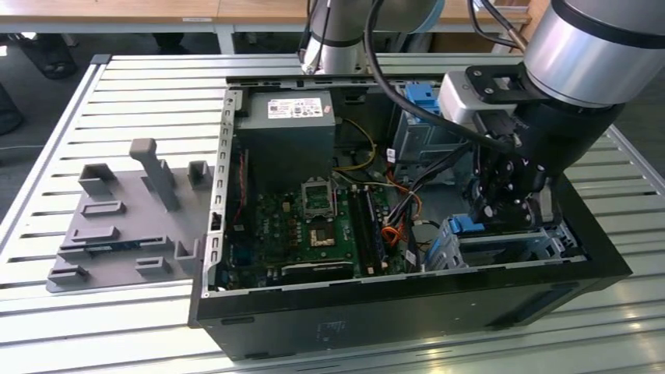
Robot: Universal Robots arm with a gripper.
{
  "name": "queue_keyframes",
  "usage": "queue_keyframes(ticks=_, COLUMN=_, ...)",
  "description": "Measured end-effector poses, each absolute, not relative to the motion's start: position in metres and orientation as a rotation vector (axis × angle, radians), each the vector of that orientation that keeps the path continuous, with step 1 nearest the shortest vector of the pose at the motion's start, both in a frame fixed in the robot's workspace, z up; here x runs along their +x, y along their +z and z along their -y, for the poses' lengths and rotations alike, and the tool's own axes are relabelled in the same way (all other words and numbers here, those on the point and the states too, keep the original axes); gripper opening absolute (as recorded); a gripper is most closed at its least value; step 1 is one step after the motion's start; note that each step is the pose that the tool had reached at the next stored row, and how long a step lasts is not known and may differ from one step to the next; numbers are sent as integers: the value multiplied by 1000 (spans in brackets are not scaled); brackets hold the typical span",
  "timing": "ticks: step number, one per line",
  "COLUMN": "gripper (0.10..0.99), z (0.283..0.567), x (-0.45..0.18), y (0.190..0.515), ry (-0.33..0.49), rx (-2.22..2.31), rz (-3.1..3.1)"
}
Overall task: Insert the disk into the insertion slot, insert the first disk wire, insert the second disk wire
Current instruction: 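Insert the disk into the insertion slot, then insert the first disk wire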
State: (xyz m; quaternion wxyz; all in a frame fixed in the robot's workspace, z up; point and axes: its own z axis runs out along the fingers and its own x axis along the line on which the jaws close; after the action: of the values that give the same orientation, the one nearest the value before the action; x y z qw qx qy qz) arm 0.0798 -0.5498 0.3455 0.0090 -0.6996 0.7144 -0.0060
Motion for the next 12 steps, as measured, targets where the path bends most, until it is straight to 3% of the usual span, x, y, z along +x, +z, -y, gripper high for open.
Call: queue_keyframes(ticks=12, gripper=106, z=550, x=82, y=344, ry=-19, rx=-2185, rz=-2232)
